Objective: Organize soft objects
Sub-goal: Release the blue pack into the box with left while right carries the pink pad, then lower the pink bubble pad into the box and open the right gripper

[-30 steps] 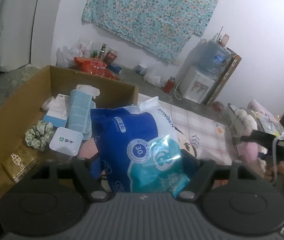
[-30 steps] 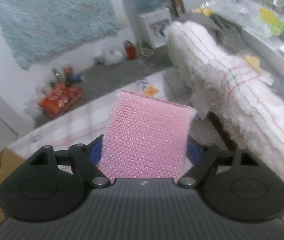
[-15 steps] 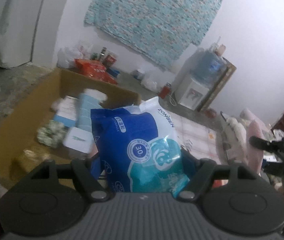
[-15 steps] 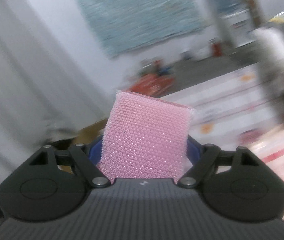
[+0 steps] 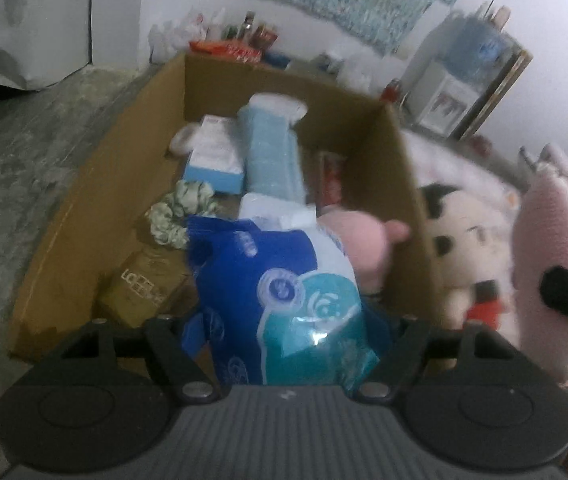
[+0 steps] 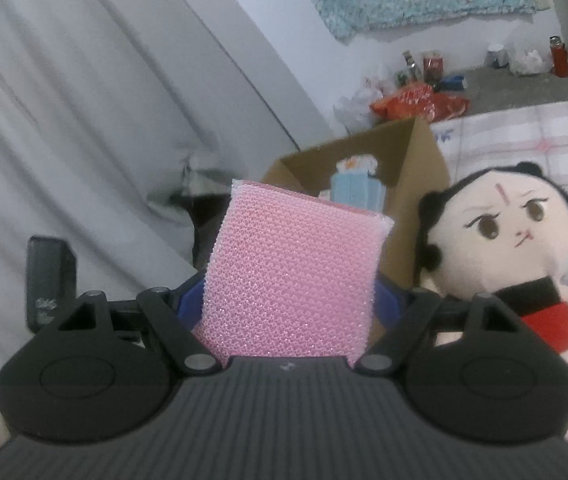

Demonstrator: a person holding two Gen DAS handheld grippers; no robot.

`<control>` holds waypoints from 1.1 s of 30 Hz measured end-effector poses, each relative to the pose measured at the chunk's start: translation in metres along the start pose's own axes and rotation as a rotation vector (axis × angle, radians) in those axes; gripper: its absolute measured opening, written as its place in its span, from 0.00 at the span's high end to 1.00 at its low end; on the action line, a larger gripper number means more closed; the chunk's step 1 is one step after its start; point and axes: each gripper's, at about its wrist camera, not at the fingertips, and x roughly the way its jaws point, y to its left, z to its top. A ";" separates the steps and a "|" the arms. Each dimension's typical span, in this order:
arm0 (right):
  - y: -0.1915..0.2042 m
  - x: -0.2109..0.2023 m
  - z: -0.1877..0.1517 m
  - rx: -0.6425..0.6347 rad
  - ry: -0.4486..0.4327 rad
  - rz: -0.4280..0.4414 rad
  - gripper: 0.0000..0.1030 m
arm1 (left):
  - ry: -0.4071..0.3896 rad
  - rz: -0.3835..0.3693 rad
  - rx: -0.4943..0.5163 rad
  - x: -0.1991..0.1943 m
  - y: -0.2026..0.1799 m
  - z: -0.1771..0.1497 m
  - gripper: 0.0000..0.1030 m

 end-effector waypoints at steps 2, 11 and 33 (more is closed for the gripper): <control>0.002 0.010 -0.004 -0.007 0.017 -0.002 0.21 | 0.024 0.023 0.012 0.017 0.005 0.002 0.27; 0.003 0.033 -0.002 -0.069 0.039 -0.035 0.20 | 0.183 0.092 0.047 0.086 0.022 0.002 0.29; 0.055 0.125 -0.002 -0.234 0.363 -0.165 0.14 | -0.114 0.069 -0.187 0.002 0.087 0.014 0.11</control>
